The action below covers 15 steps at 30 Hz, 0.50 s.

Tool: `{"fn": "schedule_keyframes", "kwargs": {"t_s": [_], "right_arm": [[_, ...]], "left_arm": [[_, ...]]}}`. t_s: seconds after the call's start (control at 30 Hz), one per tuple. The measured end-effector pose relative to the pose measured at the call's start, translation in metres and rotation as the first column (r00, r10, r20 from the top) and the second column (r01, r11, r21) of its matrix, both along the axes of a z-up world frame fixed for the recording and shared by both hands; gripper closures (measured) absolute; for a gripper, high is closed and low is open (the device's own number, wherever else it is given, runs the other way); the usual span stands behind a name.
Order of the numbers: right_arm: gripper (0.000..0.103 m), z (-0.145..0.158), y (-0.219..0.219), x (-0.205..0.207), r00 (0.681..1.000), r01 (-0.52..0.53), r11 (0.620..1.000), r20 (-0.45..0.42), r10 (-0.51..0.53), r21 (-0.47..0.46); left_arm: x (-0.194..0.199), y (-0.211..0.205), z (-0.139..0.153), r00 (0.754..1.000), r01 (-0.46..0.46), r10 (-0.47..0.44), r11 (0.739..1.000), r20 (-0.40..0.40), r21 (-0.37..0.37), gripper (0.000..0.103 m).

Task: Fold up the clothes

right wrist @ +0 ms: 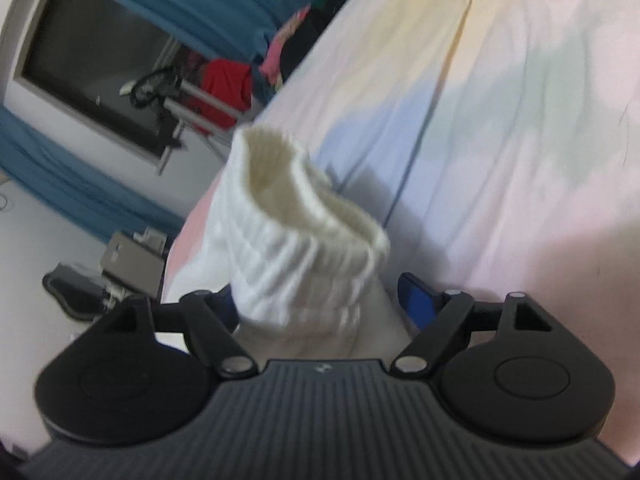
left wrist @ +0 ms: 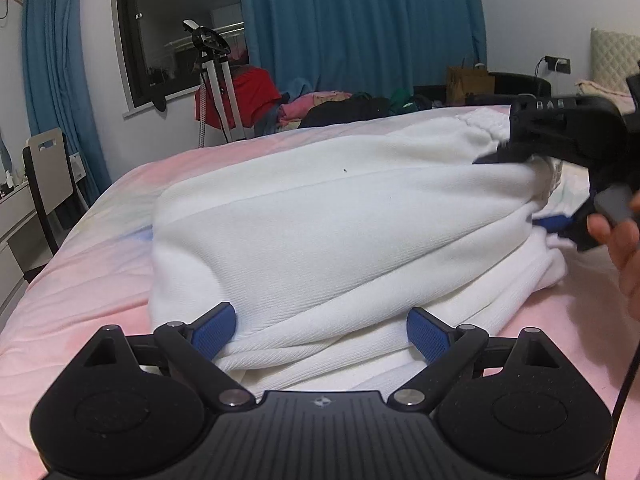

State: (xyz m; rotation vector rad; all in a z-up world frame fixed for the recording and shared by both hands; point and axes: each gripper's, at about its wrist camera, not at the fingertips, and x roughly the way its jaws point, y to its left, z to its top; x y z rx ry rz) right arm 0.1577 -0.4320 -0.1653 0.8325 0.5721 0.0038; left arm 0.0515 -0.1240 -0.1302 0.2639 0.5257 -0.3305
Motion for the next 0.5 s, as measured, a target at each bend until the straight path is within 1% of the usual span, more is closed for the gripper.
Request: {"fn": "schedule_keyframes", "kwargs": {"t_s": [0.07,0.13,0.2,0.23,0.3,0.37,0.4,0.43,0.5], "right_arm": [[0.014,-0.007,-0.001,0.001,1.000,-0.014,0.999,-0.026,0.015,0.041],[0.014,-0.014,-0.003,0.002,0.998,-0.027,0.996,-0.052,0.031,0.081],[0.012,-0.020,-0.004,0.002,0.996,-0.038,0.992,-0.077,0.048,0.122],[0.011,-0.019,-0.001,0.004,0.995,-0.066,0.988,-0.069,0.077,0.142],[0.010,-0.008,0.010,0.008,0.993,-0.109,0.989,-0.043,0.113,0.096],[0.010,0.000,0.019,0.009,0.989,-0.144,0.989,-0.027,0.144,0.024],[0.010,0.001,0.022,0.009,0.989,-0.148,0.989,-0.032,0.148,0.004],[0.010,0.000,0.022,0.009,0.989,-0.142,0.990,-0.037,0.142,0.004],[0.011,-0.003,0.023,0.011,0.992,-0.117,0.993,-0.045,0.118,0.014]], "left_arm": [[0.001,0.010,0.007,1.000,0.000,-0.001,0.998,-0.012,-0.062,0.009],[0.002,0.022,0.016,1.000,-0.004,0.001,0.990,-0.026,-0.140,0.009],[0.002,0.041,0.028,0.998,-0.050,0.040,0.969,-0.043,-0.243,0.009],[0.005,0.053,0.032,0.996,-0.077,0.063,0.952,-0.058,-0.297,0.007],[0.012,0.077,0.038,0.990,-0.134,0.103,0.904,-0.098,-0.407,0.004],[0.020,0.102,0.043,0.980,-0.191,0.138,0.840,-0.141,-0.508,0.003],[0.026,0.112,0.042,0.973,-0.224,0.156,0.809,-0.168,-0.543,0.003],[0.033,0.121,0.037,0.962,-0.266,0.178,0.781,-0.207,-0.565,0.003],[0.049,0.136,0.022,0.929,-0.355,0.203,0.726,-0.309,-0.589,0.003]]}}
